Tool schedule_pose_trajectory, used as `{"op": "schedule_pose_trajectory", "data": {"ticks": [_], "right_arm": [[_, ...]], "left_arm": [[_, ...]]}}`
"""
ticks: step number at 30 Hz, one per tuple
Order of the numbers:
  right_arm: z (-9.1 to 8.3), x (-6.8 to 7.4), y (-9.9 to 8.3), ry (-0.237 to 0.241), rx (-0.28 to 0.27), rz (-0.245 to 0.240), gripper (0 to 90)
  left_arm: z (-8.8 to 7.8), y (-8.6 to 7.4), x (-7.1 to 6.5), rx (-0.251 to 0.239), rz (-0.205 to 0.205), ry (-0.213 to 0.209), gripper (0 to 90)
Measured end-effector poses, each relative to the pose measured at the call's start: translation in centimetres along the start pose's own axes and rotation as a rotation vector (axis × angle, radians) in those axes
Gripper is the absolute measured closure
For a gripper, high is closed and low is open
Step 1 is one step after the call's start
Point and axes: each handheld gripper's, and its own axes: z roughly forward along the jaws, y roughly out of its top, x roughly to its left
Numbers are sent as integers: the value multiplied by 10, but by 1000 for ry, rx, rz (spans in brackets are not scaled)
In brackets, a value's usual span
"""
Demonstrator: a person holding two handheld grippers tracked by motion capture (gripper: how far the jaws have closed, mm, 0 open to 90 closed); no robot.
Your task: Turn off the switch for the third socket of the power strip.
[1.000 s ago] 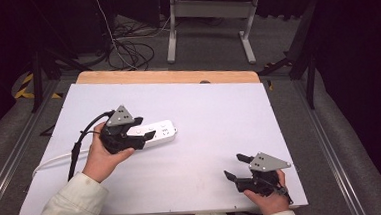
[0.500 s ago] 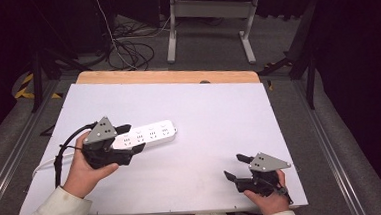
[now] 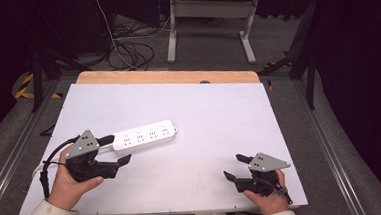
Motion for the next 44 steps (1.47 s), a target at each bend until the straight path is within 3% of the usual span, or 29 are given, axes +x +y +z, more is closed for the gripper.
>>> {"op": "schedule_pose_trajectory", "data": {"ticks": [5,8,21,26,29,31,37,44], "right_arm": [[0,0,0,-1,0,3,296],[0,0,0,1,-1,3,296],[0,0,0,7,0,2,295],[0,0,0,11,-3,4,294],[0,0,0,15,-4,3,293],[0,0,0,16,-1,3,293],[0,-1,-1,16,-1,1,293],[0,-2,-1,17,1,9,290]], "left_arm": [[-5,-16,4,-27,-42,-6,175],[-9,-26,7,-39,-14,6,175],[-17,-63,11,-79,6,52,157],[-17,-77,14,-53,-2,49,150],[-16,-85,11,-27,5,100,156],[-16,-87,12,-10,-22,112,158],[-22,-87,17,-50,-130,55,159],[-21,-85,15,-51,-115,54,141]]}}
